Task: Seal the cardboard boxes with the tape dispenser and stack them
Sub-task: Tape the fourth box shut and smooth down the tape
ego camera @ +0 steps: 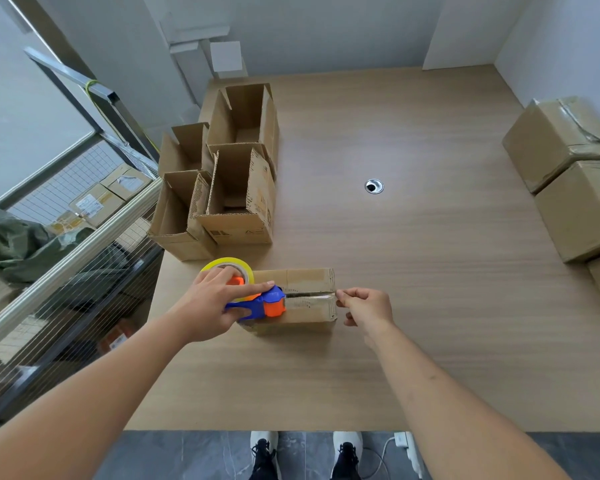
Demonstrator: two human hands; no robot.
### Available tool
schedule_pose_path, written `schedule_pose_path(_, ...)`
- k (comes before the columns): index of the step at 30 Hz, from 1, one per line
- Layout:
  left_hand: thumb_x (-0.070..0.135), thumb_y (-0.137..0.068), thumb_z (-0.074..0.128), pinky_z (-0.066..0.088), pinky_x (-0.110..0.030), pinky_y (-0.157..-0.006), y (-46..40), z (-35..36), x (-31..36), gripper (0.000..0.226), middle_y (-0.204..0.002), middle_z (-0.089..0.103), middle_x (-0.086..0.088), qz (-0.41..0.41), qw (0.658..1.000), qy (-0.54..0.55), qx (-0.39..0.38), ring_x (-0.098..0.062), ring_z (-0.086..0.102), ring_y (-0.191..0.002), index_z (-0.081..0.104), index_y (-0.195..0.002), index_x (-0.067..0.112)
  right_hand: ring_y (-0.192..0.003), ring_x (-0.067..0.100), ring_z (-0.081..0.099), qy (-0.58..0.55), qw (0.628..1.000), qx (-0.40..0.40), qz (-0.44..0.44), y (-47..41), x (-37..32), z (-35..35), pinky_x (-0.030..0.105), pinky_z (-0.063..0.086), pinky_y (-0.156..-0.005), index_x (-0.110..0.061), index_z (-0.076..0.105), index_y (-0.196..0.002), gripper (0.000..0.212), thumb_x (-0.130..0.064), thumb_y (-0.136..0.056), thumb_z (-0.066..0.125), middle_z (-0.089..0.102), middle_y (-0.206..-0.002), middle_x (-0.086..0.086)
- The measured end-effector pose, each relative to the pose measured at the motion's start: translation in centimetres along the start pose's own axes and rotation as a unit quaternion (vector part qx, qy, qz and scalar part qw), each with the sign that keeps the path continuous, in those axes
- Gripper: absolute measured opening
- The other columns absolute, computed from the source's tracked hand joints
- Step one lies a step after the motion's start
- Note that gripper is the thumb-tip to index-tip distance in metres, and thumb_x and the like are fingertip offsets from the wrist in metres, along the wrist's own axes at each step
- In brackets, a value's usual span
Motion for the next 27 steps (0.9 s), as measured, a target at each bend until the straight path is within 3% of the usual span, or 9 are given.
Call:
schedule_pose_path(3, 0.037, -0.098, 0.064, 0.026, -0.041, -0.112, 0.3, 0.4, 0.1, 0.075, -0.121, 0.039, 0.012, -0.003, 1.000, 0.006, 0.008, -0.015, 0.035, -0.124, 0.018, -0.144, 0.073, -0.066, 0.011, 0.068, -0.019, 1.000, -0.004, 0.020, -0.3, 0.9, 0.5, 0.031, 0.057, -0.059, -0.017, 0.079, -0.097, 0.020, -0.026, -0.082, 0.086, 0.079, -0.081, -0.003)
schedule_pose_path(7, 0.036, -0.097, 0.064, 0.025, -0.044, -0.114, 0.5, 0.7, 0.1, 0.076, -0.123, 0.038, 0.011, -0.010, 1.000, 0.009, 0.010, -0.019, 0.035, -0.130, 0.017, -0.144, 0.074, -0.098, 0.006, 0.066, -0.037, 0.998, 0.004, 0.049, 0.2, 1.6, 0.7, 0.031, 0.054, -0.088, -0.030, 0.075, -0.116, 0.054, -0.048, -0.068, 0.092, 0.075, -0.110, -0.006)
schedule_pose_path(11, 0.037, -0.098, 0.063, 0.024, -0.044, -0.114, 0.4, 0.6, 0.3, 0.077, -0.125, 0.039, 0.010, -0.016, 1.000, 0.011, 0.004, -0.020, 0.033, -0.131, 0.013, -0.141, 0.078, -0.059, 0.005, 0.053, -0.105, 0.991, -0.041, 0.078, 0.9, 0.7, 2.1, 0.020, 0.042, -0.053, -0.026, 0.073, -0.116, 0.022, -0.022, -0.095, 0.068, 0.072, -0.091, -0.005)
schedule_pose_path(13, 0.038, -0.099, 0.062, 0.024, -0.044, -0.114, 0.4, 0.6, 0.3, 0.076, -0.124, 0.039, 0.010, -0.016, 1.000, 0.012, 0.003, -0.021, 0.034, -0.131, 0.013, -0.141, 0.078, -0.064, 0.009, 0.061, -0.143, 0.984, -0.055, 0.089, 1.1, -0.1, 3.9, 0.015, 0.045, -0.046, -0.031, 0.068, -0.112, 0.026, -0.017, -0.096, 0.053, 0.072, -0.095, -0.001)
schedule_pose_path(15, 0.040, -0.099, 0.061, 0.025, -0.044, -0.114, 0.4, 0.7, 0.2, 0.075, -0.124, 0.039, 0.010, -0.015, 1.000, 0.011, 0.001, -0.021, 0.034, -0.131, 0.013, -0.141, 0.078, -0.094, 0.019, 0.066, -0.133, 0.986, -0.043, 0.095, 0.8, -0.2, 5.3, 0.028, 0.058, -0.078, -0.047, 0.065, -0.106, 0.031, -0.030, -0.089, 0.044, 0.068, -0.116, 0.003)
schedule_pose_path(18, 0.040, -0.098, 0.061, 0.026, -0.045, -0.114, 0.4, 0.7, 0.1, 0.076, -0.125, 0.040, 0.010, -0.013, 1.000, 0.010, 0.004, -0.022, 0.034, -0.133, 0.012, -0.141, 0.078, -0.117, 0.031, 0.051, -0.018, 0.997, 0.010, 0.078, -0.1, 1.0, 6.0, 0.049, 0.040, -0.110, -0.053, 0.057, -0.107, 0.034, -0.042, -0.088, 0.031, 0.055, -0.130, 0.006)
schedule_pose_path(22, 0.041, -0.100, 0.059, 0.027, -0.046, -0.115, 0.4, 0.6, 0.2, 0.077, -0.129, 0.039, 0.009, -0.014, 1.000, 0.002, -0.004, -0.022, 0.032, -0.135, 0.007, -0.141, 0.078, -0.127, 0.034, 0.051, 0.144, 0.967, 0.160, -0.140, 2.8, -0.9, 5.1, 0.044, 0.037, -0.105, -0.026, 0.055, -0.134, 0.045, -0.044, -0.107, 0.023, 0.054, -0.138, 0.007)
schedule_pose_path(24, 0.042, -0.100, 0.057, 0.025, -0.045, -0.116, 0.5, 0.5, 0.2, 0.075, -0.130, 0.038, 0.009, -0.015, 1.000, 0.004, -0.011, -0.022, 0.030, -0.136, 0.006, -0.142, 0.078, -0.142, 0.023, 0.042, 0.197, 0.926, 0.130, -0.295, 4.0, -1.4, 6.0, 0.040, 0.036, -0.113, -0.021, 0.049, -0.146, 0.058, -0.049, -0.106, 0.019, 0.048, -0.152, 0.000)
schedule_pose_path(27, 0.045, -0.101, 0.054, 0.026, -0.042, -0.115, 0.2, -0.2, 0.5, 0.071, -0.125, 0.037, 0.011, -0.004, 0.999, -0.001, -0.035, -0.018, 0.032, -0.129, 0.006, -0.144, 0.076, -0.156, 0.010, 0.009, 0.271, 0.901, 0.056, -0.334, 3.2, 0.2, 7.4, 0.036, 0.023, -0.124, -0.028, 0.037, -0.156, 0.062, -0.054, -0.106, 0.013, 0.023, -0.167, -0.014)
Point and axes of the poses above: each hand's wrist, its own y-axis away from the middle knuckle, its own z-axis out of the palm, x = y × z, the point moved 3 cm from there along -y, towards the middle knuckle
